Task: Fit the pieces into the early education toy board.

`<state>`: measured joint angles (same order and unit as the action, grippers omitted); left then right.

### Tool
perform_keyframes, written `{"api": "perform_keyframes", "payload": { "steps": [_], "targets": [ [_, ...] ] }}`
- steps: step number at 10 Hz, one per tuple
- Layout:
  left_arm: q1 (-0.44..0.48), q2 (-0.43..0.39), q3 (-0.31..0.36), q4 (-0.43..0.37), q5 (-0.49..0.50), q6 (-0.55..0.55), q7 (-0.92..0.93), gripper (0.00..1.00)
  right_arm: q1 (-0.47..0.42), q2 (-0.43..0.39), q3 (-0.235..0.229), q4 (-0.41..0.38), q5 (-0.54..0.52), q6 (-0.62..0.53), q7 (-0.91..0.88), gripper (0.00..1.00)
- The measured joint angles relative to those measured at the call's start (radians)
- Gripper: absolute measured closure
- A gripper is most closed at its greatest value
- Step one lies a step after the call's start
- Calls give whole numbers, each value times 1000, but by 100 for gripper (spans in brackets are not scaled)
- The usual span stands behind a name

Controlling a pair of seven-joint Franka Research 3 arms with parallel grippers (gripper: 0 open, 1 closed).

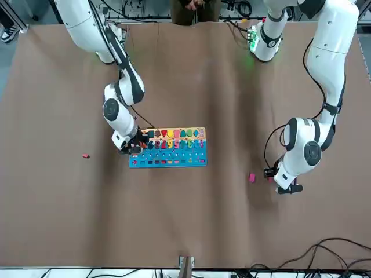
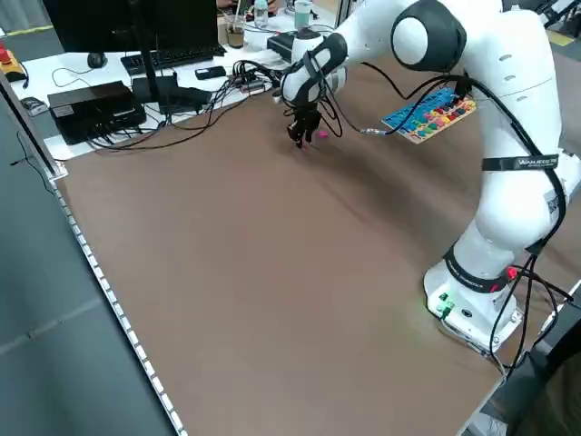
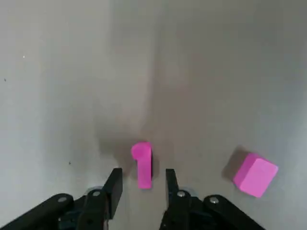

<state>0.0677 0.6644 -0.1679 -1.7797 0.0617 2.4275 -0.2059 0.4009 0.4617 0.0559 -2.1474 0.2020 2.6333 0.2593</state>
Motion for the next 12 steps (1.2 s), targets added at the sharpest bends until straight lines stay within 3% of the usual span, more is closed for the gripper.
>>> {"api": "perform_keyframes", "payload": {
  "steps": [7,11,12],
  "targets": [
    [0,4,1,-1,0,0,-1,65,0,0,-1,0,0,-1,-1,60],
    [1,7,3,-1,0,0,-2,87,0,2,-2,0,0,7,0,60],
    [2,5,3,0,0,0,-2,86,-1,7,-4,-2,0,18,0,60]
  ]
}}
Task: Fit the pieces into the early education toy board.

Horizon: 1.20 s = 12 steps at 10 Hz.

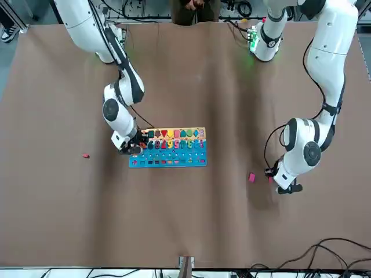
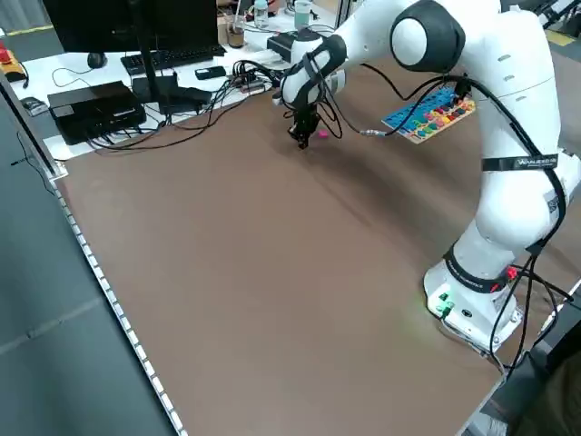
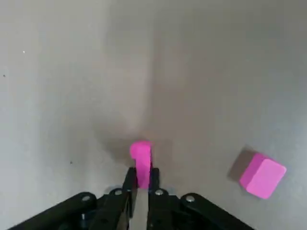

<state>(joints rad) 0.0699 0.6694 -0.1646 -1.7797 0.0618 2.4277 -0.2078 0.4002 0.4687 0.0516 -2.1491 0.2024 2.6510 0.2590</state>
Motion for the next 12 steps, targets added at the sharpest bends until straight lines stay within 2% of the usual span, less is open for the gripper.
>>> {"api": "perform_keyframes", "payload": {
  "steps": [3,7,9,11,12],
  "targets": [
    [4,-56,0,-17,0,-3,0,86,0,1,0,0,0,2,2,60],
    [-1,-183,-21,-143,0,-5,-31,86,0,1,0,1,6,2,18,59],
    [-5,-229,-87,-190,1,-5,-129,86,-1,2,0,1,8,4,42,49],
    [-11,-244,-166,-209,25,-5,-246,86,-1,3,1,2,9,5,47,47],
    [-12,-245,-203,-215,75,-5,-318,86,-1,3,1,3,9,2,48,46]
  ]
}}
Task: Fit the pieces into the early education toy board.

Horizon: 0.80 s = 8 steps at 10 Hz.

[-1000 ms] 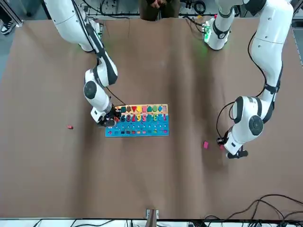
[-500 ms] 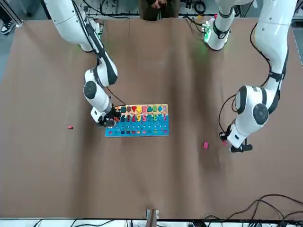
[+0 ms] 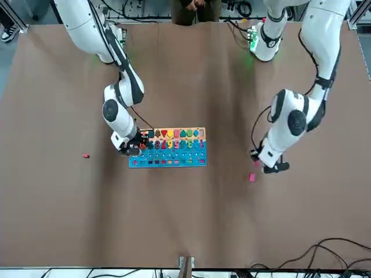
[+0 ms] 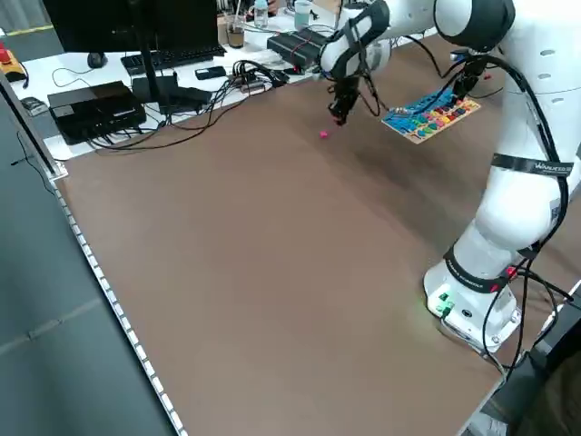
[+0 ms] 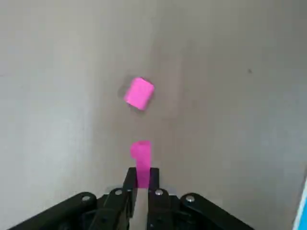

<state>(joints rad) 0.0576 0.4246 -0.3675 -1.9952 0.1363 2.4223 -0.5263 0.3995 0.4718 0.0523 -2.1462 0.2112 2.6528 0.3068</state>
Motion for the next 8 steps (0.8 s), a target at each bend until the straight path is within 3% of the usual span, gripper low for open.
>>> {"api": "perform_keyframes", "payload": {
  "steps": [3,8],
  "targets": [
    [-7,0,-74,-16,51,0,-96,86,0,0,-1,9,0,-28,7,47],
    [-86,11,-83,-21,52,2,-104,86,-3,-20,-2,35,0,-87,9,47]
  ]
}}
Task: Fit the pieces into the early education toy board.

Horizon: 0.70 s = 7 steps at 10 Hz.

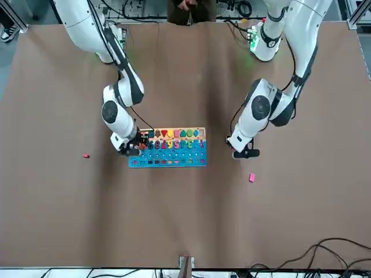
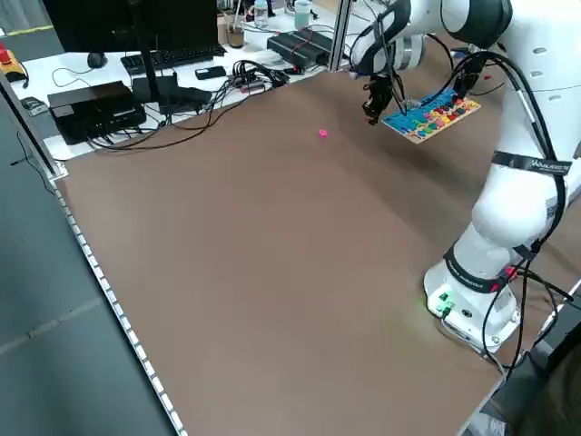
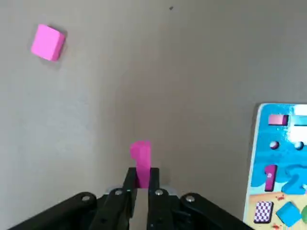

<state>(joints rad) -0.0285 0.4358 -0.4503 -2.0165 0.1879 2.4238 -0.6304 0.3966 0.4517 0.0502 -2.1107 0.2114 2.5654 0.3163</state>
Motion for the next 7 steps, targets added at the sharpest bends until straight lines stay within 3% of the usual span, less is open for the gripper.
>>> {"api": "perform_keyframes", "payload": {
  "steps": [4,7],
  "targets": [
    [-25,0,-1,8,0,0,-18,86,-95,-110,-8,36,-2,-184,-28,42],
    [-92,4,-2,7,0,-1,-72,86,-202,-225,-38,36,-35,-289,-101,24]
  ]
}}
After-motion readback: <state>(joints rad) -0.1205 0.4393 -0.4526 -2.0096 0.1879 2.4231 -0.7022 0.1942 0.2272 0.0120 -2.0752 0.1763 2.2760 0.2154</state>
